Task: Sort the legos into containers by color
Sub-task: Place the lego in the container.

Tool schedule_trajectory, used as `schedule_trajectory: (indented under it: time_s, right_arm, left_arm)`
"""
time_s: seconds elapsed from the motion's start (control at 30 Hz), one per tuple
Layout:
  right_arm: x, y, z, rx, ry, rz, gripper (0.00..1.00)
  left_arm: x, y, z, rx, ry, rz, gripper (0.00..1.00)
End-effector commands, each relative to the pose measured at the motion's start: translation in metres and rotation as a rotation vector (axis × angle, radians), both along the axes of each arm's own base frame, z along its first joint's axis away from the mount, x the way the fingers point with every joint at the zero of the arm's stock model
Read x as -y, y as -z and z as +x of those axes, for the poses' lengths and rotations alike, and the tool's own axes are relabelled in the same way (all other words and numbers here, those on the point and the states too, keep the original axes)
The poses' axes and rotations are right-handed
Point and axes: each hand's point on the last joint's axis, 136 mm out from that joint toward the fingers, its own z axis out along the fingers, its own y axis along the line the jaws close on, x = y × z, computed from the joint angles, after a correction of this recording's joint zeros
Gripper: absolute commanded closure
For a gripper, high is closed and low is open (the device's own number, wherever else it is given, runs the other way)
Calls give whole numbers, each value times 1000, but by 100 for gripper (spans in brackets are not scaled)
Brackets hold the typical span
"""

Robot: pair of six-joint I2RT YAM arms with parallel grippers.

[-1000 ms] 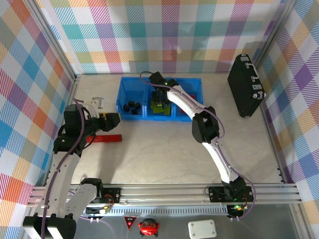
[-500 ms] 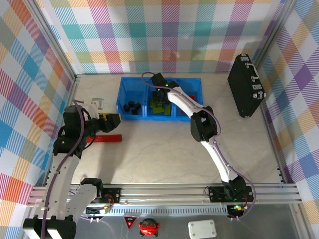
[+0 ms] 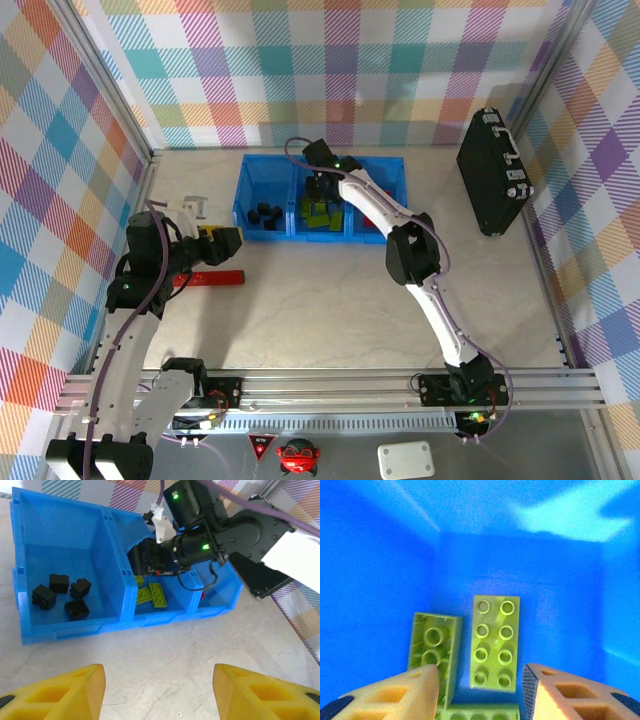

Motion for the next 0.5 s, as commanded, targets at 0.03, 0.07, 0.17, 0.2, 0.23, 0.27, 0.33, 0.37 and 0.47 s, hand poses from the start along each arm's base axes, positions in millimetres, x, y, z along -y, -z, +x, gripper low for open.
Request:
schedule_trajectory:
  time_s: [0.03,0.07,0.17,0.2,0.23,0.27,0.33,0.37,0.47]
  right_arm:
    - [8,-68,-26,20,-22,52,51]
    - [11,-71,-31,13,-29,52,51]
    - [20,-81,-51,-8,-58,52,51]
    - [23,-83,-59,-14,-65,54,51]
    - [27,-86,-67,-17,-75,56,50]
    - [31,-88,-74,-17,-81,57,50]
    - [43,-92,-88,-8,-84,53,50]
    - [48,-93,-95,-1,-90,47,49]
    - [71,-95,-118,22,-95,10,47]
  left_arm:
    - [-8,-7,-2,45,-32,27,40]
    - [-9,-7,-2,47,-38,32,40]
    - [-13,-6,-2,45,-60,52,39]
    - [-14,-6,-2,45,-66,56,39]
    - [-15,-5,-1,44,-71,59,39]
    - [-16,-4,-1,42,-74,63,39]
    - [-18,-2,0,37,-88,72,37]
    - [-19,-1,0,32,-92,75,37]
    - [-27,3,2,21,-135,100,35]
